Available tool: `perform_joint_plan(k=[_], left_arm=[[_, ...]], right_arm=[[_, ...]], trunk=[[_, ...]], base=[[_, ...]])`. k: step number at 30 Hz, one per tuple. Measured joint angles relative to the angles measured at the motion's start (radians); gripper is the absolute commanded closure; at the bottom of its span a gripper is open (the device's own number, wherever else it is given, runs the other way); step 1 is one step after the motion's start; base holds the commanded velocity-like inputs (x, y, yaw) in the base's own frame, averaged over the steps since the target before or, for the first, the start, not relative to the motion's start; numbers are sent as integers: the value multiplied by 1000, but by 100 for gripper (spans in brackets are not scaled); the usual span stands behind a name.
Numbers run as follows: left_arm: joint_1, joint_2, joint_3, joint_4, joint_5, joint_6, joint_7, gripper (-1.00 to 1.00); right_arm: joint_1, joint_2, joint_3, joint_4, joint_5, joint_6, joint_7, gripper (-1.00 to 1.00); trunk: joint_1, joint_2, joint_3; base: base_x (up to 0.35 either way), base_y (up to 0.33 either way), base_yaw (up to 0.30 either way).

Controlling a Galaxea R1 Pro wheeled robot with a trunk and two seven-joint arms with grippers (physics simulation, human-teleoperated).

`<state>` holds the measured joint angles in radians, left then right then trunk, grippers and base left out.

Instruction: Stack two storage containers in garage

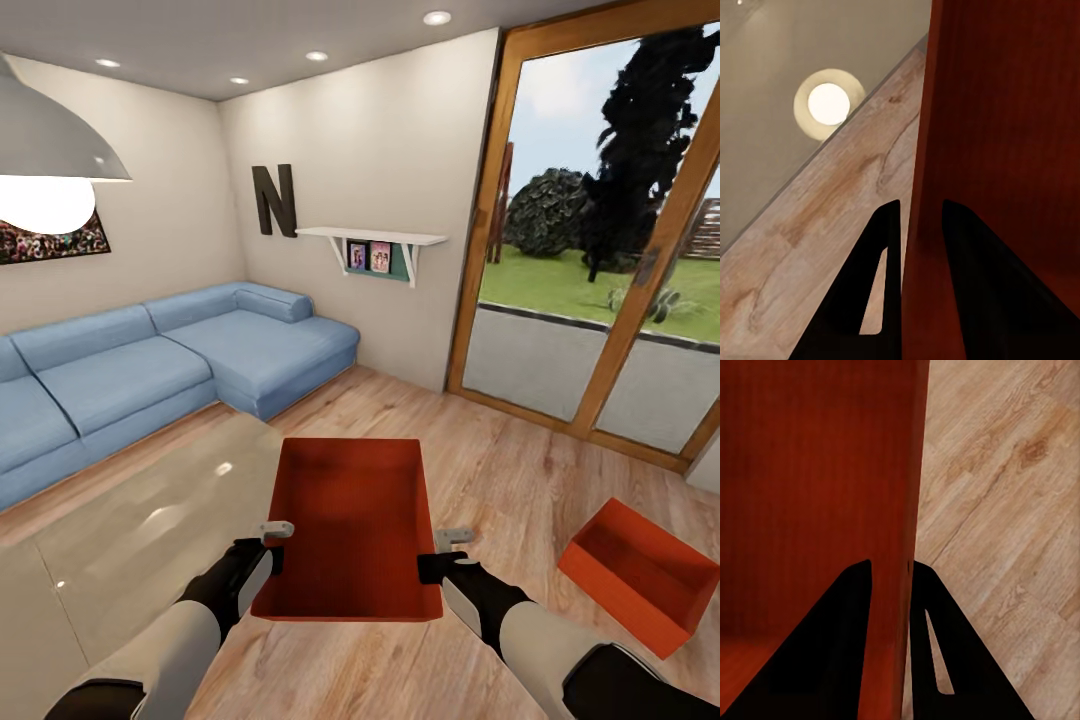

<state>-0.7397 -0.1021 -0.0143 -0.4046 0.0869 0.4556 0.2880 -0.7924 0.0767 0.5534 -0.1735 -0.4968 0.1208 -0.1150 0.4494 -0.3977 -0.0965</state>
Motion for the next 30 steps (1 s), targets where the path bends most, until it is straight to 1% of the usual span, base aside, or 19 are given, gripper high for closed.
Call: perform_joint_plan(k=[14, 30], left_arm=[[1, 0, 0, 0, 0, 0, 0, 100], [0, 0, -1, -1, 0, 0, 0, 100]], right_arm=[[0, 0, 3, 1, -2, 0, 0, 100], [0, 0, 4, 1, -5, -2, 0, 100]], trunk=[[0, 0, 0], [0, 0, 1]], base=[[0, 0, 8], [0, 0, 266]])
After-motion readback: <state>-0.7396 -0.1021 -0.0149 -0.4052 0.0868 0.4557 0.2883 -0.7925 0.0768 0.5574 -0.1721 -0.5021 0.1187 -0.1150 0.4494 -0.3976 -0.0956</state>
